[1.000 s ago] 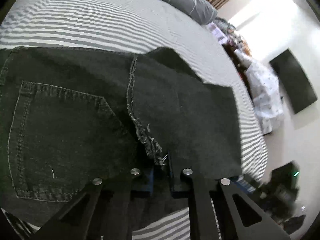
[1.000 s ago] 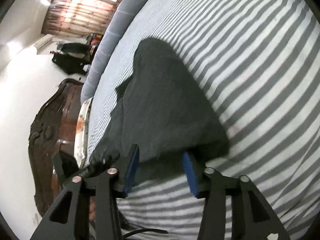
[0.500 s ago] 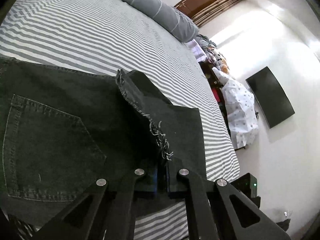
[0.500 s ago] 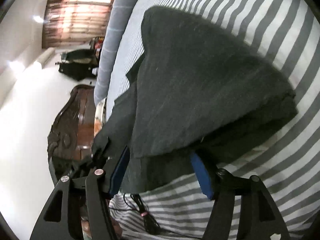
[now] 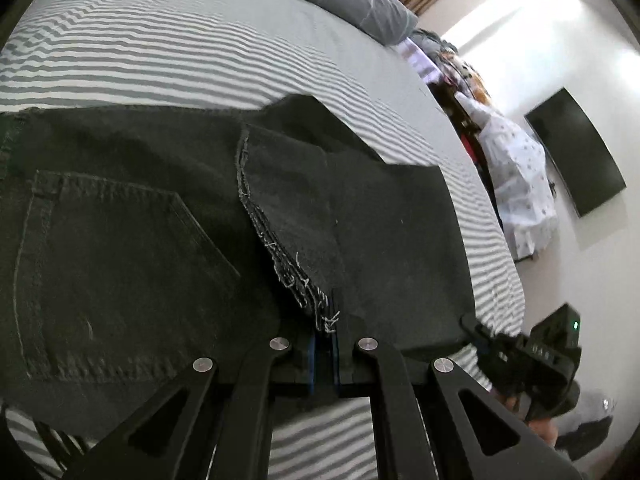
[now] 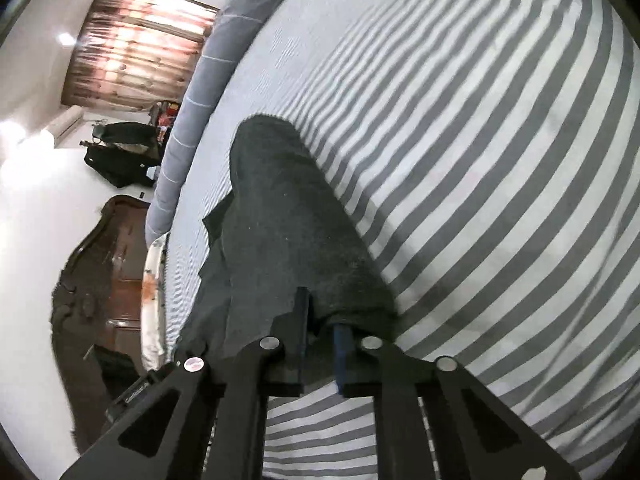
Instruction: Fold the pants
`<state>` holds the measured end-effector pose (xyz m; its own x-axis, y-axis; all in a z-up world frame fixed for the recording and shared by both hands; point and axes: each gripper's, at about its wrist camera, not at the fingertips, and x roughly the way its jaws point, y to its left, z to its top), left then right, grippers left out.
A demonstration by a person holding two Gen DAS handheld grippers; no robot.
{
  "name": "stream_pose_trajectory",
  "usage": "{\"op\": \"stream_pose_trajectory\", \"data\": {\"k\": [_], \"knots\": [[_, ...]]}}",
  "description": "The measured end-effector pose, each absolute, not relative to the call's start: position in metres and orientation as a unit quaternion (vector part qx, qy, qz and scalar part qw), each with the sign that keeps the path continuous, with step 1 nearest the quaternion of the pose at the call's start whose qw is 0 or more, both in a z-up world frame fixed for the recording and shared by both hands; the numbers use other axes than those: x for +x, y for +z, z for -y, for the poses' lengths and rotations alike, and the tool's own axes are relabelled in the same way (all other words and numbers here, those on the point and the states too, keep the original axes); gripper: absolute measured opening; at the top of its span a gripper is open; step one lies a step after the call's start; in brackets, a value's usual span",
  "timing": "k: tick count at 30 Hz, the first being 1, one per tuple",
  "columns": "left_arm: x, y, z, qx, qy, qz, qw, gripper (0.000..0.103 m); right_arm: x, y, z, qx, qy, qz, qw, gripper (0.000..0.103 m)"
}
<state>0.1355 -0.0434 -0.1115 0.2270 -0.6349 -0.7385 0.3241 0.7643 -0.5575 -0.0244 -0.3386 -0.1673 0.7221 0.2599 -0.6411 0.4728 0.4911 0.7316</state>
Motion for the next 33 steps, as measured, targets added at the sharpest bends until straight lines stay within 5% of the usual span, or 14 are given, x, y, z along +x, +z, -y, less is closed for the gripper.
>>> {"op": "stream_pose_trajectory", "data": {"k": [10,15,17,27,33], "knots": [[0.120,-0.135,0.061,-0.063,-0.299,-0.568,0.764,0.006,-0.033,-0.191,0.348,0.490,-0.098,-0.378,0.780,0.005],[0.116,-0.130,0.062,-0.060,-0.297,-0.564,0.768,0.007,-0.031,-0.182,0.347,0.486,-0.084,-0.405,0.770,0.018],[0.113,-0.124,0.059,-0.059,-0.292,-0.561,0.772,0.011,-0.031,-0.172,0.339,0.456,-0.077,-0.430,0.775,0.027],[0.088,-0.081,0.066,0.093,-0.222,-0.427,0.872,0.019,-0.006,-0.110,0.305,0.257,-0.045,-0.460,0.849,0.027],[0.089,-0.084,0.074,0.079,-0.262,-0.427,0.862,0.022,0.049,-0.099,0.316,0.200,-0.046,-0.447,0.871,0.027]]}}
